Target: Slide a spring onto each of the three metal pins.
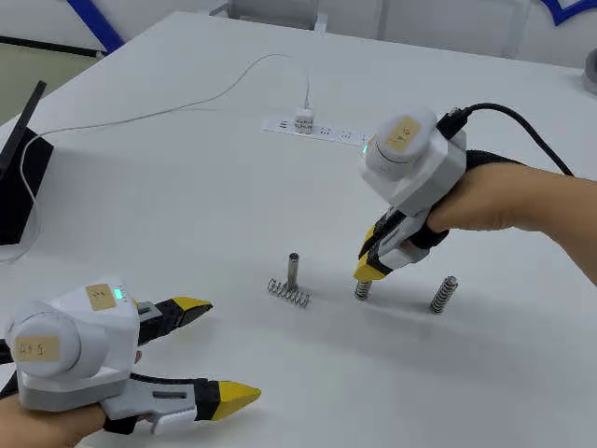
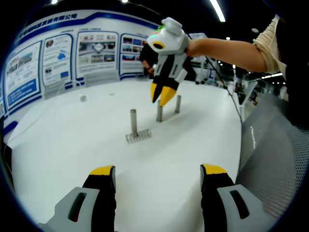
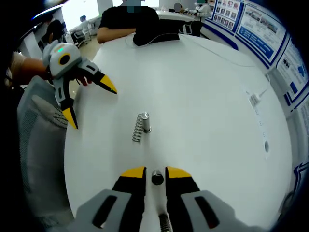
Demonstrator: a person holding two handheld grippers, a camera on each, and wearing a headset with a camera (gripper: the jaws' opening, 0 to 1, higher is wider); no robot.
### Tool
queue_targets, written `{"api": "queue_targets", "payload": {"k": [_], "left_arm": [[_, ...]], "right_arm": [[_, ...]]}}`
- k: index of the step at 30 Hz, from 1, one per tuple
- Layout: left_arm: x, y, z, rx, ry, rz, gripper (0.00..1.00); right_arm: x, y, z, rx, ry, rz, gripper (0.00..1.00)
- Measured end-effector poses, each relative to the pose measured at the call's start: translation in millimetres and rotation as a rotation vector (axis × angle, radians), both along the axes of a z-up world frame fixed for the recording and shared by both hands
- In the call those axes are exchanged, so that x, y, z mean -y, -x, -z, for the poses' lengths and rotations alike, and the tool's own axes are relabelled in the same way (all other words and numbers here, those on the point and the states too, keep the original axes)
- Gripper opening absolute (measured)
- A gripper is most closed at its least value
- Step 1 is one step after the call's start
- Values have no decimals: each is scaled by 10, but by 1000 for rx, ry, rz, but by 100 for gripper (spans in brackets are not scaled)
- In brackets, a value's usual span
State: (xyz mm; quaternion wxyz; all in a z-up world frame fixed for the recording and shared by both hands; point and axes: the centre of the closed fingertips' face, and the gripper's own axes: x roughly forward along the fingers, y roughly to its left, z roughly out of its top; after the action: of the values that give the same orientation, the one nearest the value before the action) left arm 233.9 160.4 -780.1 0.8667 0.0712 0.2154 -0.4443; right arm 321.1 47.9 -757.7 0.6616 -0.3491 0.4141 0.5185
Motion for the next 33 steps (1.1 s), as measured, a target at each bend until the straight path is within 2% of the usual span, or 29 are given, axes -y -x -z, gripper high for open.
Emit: {"api": "queue_targets", "payload": {"k": [13, 33], "left_arm": [[-1, -3, -1, 2, -1, 1, 72], [-6, 1, -5, 2, -2, 3, 72]], "right_arm": [[-145, 28, 17, 7, -26, -7, 17], [-403, 168, 168, -14, -51, -33, 17]]}}
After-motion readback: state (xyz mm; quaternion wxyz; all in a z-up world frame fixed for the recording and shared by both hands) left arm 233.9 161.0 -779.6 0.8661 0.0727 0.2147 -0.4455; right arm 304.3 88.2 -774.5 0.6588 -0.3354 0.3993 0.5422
